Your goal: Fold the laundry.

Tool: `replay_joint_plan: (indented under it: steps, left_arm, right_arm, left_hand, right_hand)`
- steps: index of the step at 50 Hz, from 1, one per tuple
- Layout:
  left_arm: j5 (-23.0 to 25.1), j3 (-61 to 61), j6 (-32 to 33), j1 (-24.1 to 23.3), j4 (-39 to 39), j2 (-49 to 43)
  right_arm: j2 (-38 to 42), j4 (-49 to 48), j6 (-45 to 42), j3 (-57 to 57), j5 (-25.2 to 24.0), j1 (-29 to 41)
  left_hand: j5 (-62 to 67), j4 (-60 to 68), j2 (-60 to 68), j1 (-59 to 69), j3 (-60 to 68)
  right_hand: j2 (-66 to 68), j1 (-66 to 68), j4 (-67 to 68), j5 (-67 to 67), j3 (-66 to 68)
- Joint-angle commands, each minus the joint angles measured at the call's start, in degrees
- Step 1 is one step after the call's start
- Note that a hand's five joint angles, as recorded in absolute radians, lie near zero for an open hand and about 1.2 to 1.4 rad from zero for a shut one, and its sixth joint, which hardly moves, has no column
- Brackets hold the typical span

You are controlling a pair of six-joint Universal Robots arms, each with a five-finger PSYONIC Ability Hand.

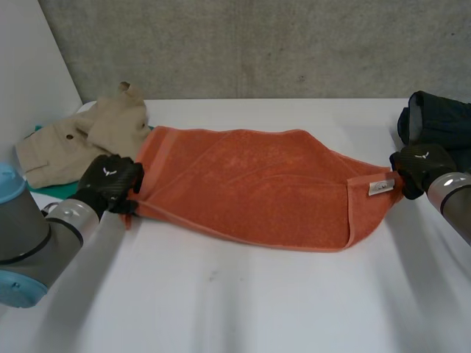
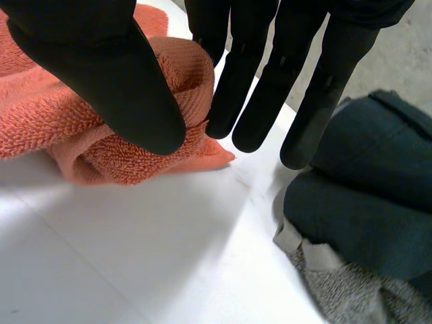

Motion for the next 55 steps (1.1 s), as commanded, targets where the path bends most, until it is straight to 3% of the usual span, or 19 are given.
replay_joint_plan:
  steps: [1,4,7,15,23,26,34,43,49,55]
  left_arm:
    - [-1.2,4.0,7.2,1.8,-12.8,-3.5]
    - [-0.5,5.7,9.9,2.6,-15.5,-5.2]
    - [-0.5,6.3,9.9,2.7,-15.4,-6.0]
    - [-1.3,7.8,9.4,2.8,-14.3,-6.7]
    - [-3.9,9.7,8.9,1.7,-8.4,-6.6]
    - [-3.9,10.9,8.3,0.7,-7.8,-7.0]
    - [-2.1,11.3,7.1,-0.8,-13.7,-6.7]
    - [-2.7,8.3,6.1,-0.8,-14.6,-3.5]
    - [-3.5,9.8,5.2,-1.7,-14.0,-4.8]
    - [-5.0,13.0,5.7,-2.5,-14.0,-8.3]
  right_arm:
    - [-0.6,0.0,4.2,-0.4,-0.5,-0.9]
    - [-0.9,0.0,3.9,-0.2,-0.6,-1.0]
    - [-0.9,0.1,3.3,-0.1,-0.9,-0.9]
    - [-1.2,1.2,1.4,-0.2,-2.8,-1.3]
    - [-2.6,8.2,-6.9,-1.2,-7.8,-4.7]
    - [-2.6,10.7,-10.0,-1.5,-9.9,-6.2]
    - [-2.6,10.7,-8.2,-1.1,-9.7,-6.8]
    - [-2.9,9.9,-5.7,-1.1,-10.0,-6.6]
    - [-2.9,9.9,-5.2,-0.9,-10.1,-6.5]
    - [-3.0,9.9,-5.1,-0.5,-10.1,-6.4]
  left_hand:
    - [-4.1,-4.0,-3.9,-3.5,-4.2]
    - [-18.4,-18.3,-18.2,-17.8,-18.5]
    - [-23.1,-23.1,-23.0,-22.5,-23.3]
    - [-17.9,-17.9,-17.8,-17.3,-18.1]
    - [-0.8,-0.7,-0.6,-0.2,-0.9]
    - [-0.6,-0.5,-0.4,0.0,-0.7]
    - [-5.1,-5.1,-5.0,-4.5,-5.3]
    - [-20.3,-20.2,-20.1,-19.7,-20.4]
    - [-19.3,-19.2,-19.1,-18.7,-19.4]
    - [-7.8,-7.8,-7.7,-7.3,-8.0]
  right_hand:
    - [12.3,14.7,11.4,13.0,11.8]
    - [12.3,14.7,11.4,13.0,11.8]
    - [12.3,14.7,11.4,13.0,11.8]
    - [12.3,14.7,11.4,13.0,11.8]
    - [12.3,14.7,11.4,13.0,11.8]
    - [12.3,14.7,11.4,13.0,11.8]
    - [12.3,14.7,11.4,13.0,11.8]
    - [12.3,14.7,11.4,13.0,11.8]
    - [12.3,14.7,11.4,13.0,11.8]
    - [12.3,14.7,11.4,13.0,11.8]
